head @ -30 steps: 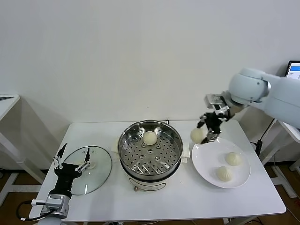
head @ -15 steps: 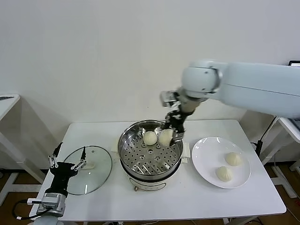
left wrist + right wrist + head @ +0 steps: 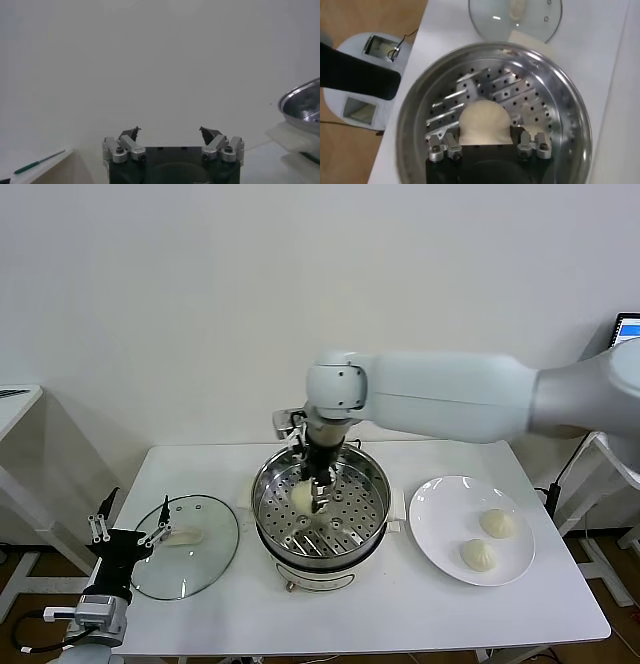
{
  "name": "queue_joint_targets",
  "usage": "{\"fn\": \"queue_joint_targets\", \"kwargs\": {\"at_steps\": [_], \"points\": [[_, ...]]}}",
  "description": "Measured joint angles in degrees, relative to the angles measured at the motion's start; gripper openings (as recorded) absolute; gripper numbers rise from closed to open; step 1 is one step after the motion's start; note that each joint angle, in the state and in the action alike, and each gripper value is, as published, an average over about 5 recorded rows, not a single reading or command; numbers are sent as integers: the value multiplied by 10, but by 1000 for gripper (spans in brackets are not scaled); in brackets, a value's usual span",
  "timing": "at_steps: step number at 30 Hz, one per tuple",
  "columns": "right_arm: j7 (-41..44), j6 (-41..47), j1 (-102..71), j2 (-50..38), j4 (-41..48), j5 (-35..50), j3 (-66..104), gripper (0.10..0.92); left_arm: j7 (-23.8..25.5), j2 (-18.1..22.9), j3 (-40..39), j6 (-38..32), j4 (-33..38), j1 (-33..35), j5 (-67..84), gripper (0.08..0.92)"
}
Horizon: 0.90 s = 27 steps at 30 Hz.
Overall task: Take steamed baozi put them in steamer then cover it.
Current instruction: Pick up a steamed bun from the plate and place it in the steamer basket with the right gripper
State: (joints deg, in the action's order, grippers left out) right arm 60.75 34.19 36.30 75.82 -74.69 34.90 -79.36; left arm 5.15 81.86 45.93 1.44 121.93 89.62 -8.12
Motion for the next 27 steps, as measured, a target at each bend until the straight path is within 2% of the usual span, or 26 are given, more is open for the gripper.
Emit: {"fn": "queue_joint_targets", "kwargs": {"at_steps": [13,21,27], "points": [[-1,-1,-60,49,77,-34,25,684,1,0,2,-1,-4,-2,1,823],[-3,-2,-65,45,80,-40,36,815,2,3,2,-3,-6,2,0,823],[7,-7,-29,-1,37,-25,30,822,1,4,-1,-3,0,7,-3,823]]}}
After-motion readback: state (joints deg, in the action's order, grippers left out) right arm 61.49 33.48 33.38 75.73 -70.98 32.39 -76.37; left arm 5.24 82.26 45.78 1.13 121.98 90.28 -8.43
